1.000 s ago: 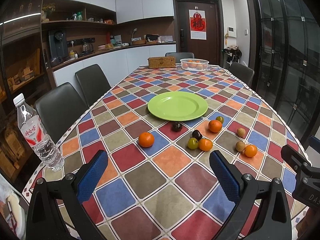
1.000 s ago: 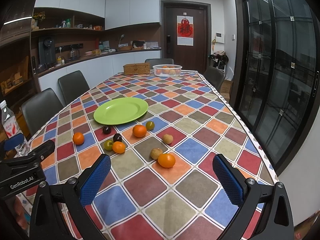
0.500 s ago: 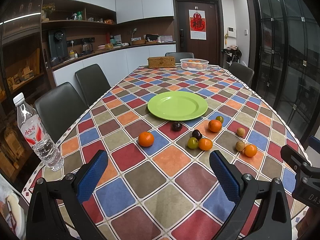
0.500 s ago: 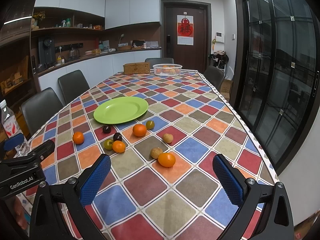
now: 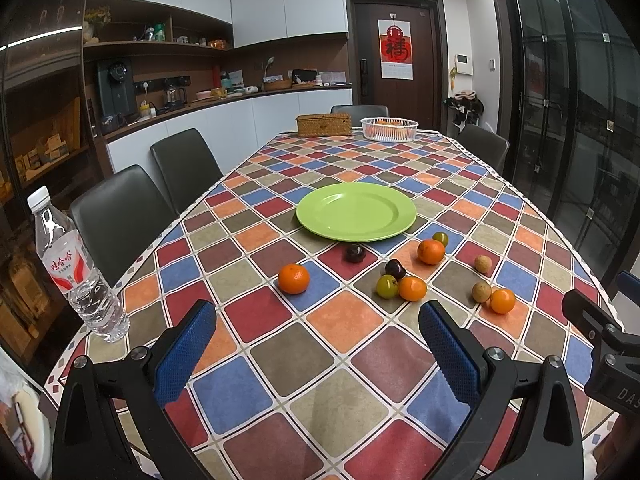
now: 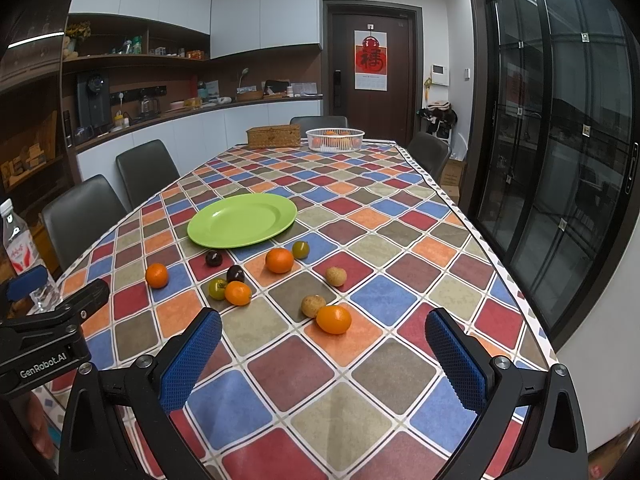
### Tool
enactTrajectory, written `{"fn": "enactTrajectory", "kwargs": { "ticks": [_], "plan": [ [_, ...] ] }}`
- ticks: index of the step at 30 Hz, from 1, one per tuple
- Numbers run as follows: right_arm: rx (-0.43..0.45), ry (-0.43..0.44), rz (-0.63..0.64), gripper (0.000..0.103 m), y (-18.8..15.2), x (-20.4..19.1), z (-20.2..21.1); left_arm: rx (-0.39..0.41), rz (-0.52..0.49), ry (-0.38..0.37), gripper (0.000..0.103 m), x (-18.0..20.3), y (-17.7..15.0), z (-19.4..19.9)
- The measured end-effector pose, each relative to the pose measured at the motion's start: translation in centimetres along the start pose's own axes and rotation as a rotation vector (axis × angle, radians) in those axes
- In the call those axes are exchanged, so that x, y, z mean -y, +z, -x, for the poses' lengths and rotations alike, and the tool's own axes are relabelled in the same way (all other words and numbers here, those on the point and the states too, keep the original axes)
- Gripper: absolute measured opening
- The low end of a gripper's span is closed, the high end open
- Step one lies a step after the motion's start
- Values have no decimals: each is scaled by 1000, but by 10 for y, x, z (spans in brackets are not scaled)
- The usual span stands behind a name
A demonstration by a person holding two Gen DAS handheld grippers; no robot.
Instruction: Organize fruits
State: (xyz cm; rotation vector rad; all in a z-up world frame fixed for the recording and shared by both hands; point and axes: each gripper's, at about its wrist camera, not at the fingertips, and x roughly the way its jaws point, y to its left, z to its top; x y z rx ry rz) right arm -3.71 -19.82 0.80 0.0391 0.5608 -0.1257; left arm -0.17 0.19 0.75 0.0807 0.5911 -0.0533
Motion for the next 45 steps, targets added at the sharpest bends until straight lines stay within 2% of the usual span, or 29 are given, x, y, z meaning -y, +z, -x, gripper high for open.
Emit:
{"fn": "enactTrajectory", "kwargs": {
  "ticks": [14, 25, 33, 45],
  "plan": [
    [-4, 0, 0, 103, 0, 0, -3, 0, -2, -5, 103, 0, 0, -1],
    [-55, 11, -1, 103, -1, 1, -23, 8, -46, -11, 103, 4, -2, -19],
    [-112, 13, -8, 103, -2, 6, -43, 18, -100, -28, 96, 16, 1, -37],
    [-178, -7, 6, 102, -2, 5, -84, -27, -173, -77, 80, 27, 4, -87]
  ]
}}
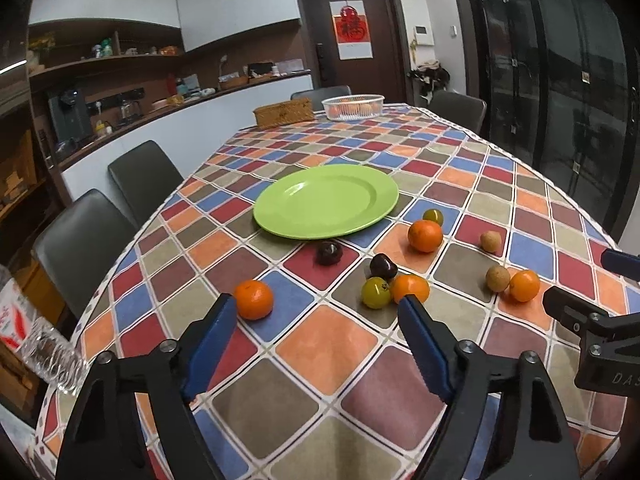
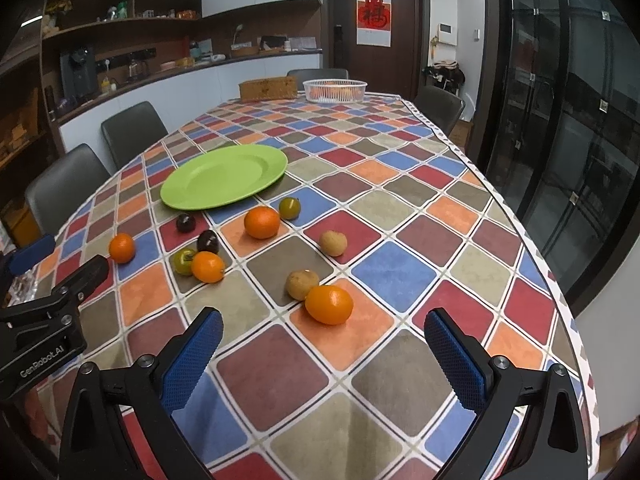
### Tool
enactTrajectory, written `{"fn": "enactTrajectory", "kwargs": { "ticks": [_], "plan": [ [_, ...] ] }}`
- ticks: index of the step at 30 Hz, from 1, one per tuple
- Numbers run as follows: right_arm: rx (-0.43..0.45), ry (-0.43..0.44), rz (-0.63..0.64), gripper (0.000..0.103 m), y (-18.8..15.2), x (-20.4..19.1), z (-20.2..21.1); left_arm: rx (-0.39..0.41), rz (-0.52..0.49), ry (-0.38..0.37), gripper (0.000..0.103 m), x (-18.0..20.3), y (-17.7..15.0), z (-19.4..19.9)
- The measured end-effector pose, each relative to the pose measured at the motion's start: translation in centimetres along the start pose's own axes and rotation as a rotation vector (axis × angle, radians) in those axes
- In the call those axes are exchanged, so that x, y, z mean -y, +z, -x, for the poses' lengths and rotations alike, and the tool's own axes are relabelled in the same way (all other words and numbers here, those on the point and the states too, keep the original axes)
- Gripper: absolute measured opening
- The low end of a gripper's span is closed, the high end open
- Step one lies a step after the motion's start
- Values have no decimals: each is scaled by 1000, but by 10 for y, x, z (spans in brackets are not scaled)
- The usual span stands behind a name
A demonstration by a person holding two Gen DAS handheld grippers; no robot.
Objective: Organize fruits
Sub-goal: 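Move both grippers down toward the cluster of fruits, then grasp the yellow-green fruit with the left gripper while the right gripper grasps an orange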
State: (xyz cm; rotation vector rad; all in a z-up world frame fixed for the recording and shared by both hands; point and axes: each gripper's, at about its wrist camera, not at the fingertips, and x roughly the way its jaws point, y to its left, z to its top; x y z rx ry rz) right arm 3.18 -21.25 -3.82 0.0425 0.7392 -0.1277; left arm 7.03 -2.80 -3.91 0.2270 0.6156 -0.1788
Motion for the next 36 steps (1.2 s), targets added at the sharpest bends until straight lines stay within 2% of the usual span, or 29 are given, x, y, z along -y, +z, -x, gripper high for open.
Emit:
{"fn": "enactTrajectory", "kwargs": {
  "ticks": [9, 12, 20, 27, 36],
  "plan": [
    [-53, -12, 35, 94, 4, -8, -29, -34, -65, -31, 72, 1, -3, -32],
    [-70, -10, 44, 91, 4, -10, -38, -54, -87, -56, 66, 1, -4, -42],
    [-121, -3, 30, 81, 5, -7, -60, -89, -172, -130, 58, 12, -4, -65],
    [-156, 6, 22, 73, 2, -3, -71, -119, -246, -166, 44, 24, -3, -81],
    [-183, 12, 7, 64, 2, 1, -80, -141, -288, -192, 42, 32, -3, -93]
  ]
}}
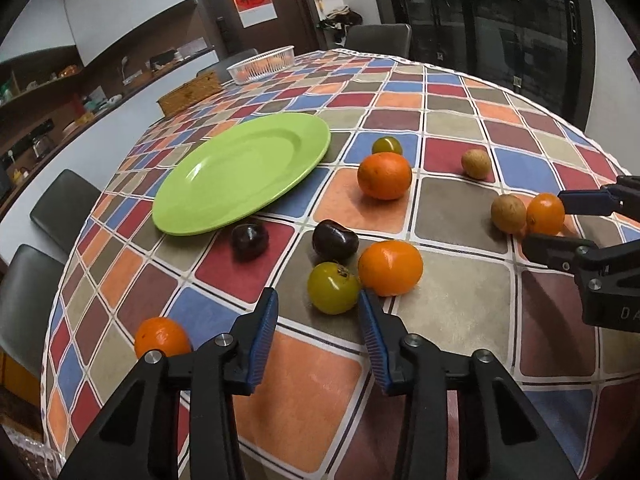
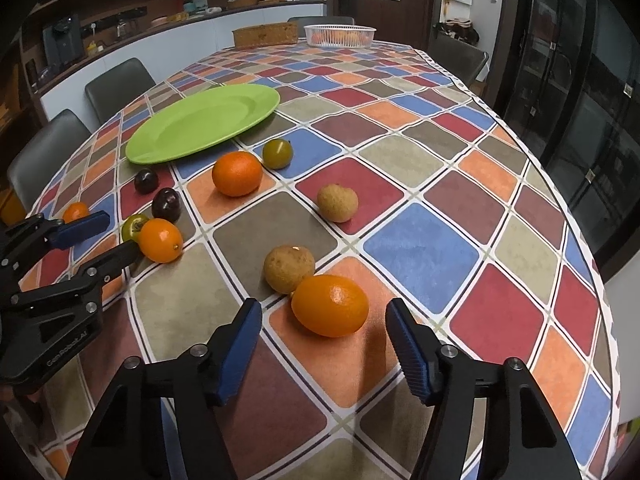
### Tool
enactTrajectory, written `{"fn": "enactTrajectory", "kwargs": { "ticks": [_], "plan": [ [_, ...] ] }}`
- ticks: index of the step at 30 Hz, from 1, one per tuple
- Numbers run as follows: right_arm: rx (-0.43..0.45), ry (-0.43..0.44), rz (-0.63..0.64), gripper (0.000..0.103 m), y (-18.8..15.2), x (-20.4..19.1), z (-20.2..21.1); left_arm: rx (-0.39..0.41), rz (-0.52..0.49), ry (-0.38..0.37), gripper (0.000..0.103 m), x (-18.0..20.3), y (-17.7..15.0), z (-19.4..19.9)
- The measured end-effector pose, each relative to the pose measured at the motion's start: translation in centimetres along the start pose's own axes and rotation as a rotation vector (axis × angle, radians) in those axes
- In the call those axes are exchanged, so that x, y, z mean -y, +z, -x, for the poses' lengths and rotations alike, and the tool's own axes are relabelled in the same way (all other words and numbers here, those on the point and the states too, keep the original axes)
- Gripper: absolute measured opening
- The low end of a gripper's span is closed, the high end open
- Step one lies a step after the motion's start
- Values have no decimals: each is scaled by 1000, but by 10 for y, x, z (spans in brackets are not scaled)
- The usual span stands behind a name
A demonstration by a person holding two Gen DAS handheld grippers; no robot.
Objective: Organize fruits
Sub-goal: 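Grasp the yellow-green fruit with the left gripper while the right gripper grasps an orange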
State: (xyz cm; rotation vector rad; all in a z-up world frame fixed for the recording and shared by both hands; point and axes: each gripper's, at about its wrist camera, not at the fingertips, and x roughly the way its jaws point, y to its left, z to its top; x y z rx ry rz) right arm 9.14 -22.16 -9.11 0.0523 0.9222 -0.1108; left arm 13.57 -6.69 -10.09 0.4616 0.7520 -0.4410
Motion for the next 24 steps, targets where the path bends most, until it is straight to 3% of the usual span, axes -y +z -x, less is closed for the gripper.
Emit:
{"fn": "enactTrajectory", "kwargs": {
  "ticks": [7, 12, 19, 24],
  "plan": [
    [-8, 4, -9, 60, 1, 3, -4, -8, -2, -15, 42, 1, 5, -8],
    [-15, 13, -21, 54, 1, 7, -7, -15, 13, -25, 34, 1, 7, -11],
    [-6, 26, -13, 40, 1, 7, -7, -20, 37, -28, 29, 2, 8, -12],
    [2, 31, -11, 40, 0, 8, -6, -19, 66, -24, 28, 1, 6, -8]
  ]
}}
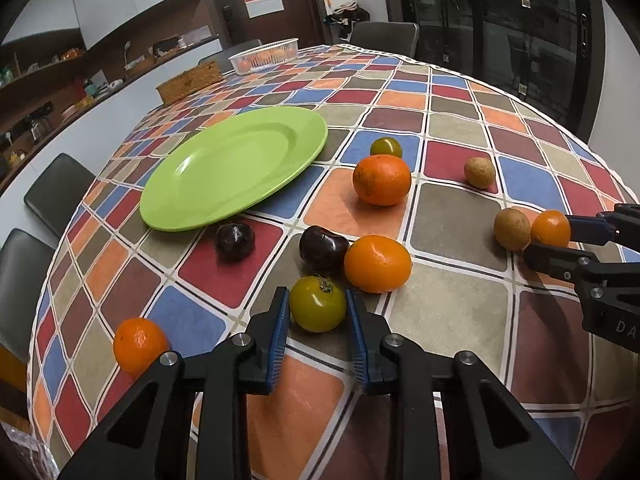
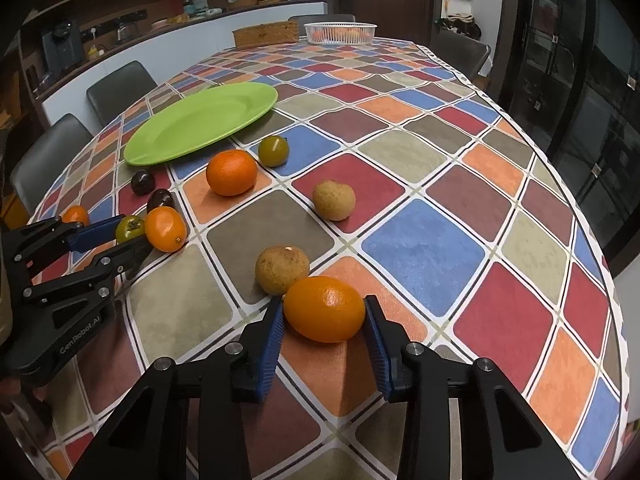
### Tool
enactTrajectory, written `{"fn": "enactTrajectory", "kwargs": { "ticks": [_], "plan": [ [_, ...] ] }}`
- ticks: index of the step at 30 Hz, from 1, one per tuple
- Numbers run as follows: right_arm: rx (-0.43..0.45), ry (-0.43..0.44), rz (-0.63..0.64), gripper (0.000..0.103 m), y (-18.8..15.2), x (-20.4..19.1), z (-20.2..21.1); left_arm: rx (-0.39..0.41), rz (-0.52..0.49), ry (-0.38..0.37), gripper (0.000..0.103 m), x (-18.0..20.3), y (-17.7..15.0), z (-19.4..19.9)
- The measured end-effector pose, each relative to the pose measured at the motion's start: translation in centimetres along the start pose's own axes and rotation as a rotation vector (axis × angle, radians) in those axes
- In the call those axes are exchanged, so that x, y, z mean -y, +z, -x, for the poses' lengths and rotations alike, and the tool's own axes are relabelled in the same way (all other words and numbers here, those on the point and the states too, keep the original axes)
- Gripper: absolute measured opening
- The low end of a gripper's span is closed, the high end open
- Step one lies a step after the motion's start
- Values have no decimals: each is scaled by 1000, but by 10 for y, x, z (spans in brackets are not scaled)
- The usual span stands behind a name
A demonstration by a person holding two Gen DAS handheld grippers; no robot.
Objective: Organize fruits
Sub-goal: 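Grasp the yellow-green fruit with the left gripper while the right gripper grasps an orange, then carry both held fruits over the green plate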
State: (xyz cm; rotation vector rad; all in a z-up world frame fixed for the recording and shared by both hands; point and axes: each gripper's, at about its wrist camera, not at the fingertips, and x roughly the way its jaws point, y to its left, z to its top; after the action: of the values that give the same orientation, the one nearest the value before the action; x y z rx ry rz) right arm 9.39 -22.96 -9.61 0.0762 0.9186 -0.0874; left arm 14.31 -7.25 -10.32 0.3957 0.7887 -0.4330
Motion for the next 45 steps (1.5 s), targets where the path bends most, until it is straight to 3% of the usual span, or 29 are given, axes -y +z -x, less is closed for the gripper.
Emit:
{"fn": "enactTrajectory", "kwargs": {
  "ticks": [12, 27, 45],
  "plan": [
    [75, 36, 42, 40, 0, -9, 29, 45, 89, 20, 28, -6, -4, 39],
    [158, 181, 119, 40, 26, -41, 62, 121, 199, 30, 28, -29, 4, 88],
    [187, 259, 181, 40, 88, -71, 48, 125, 241, 29, 28, -73, 47, 71]
  ]
}}
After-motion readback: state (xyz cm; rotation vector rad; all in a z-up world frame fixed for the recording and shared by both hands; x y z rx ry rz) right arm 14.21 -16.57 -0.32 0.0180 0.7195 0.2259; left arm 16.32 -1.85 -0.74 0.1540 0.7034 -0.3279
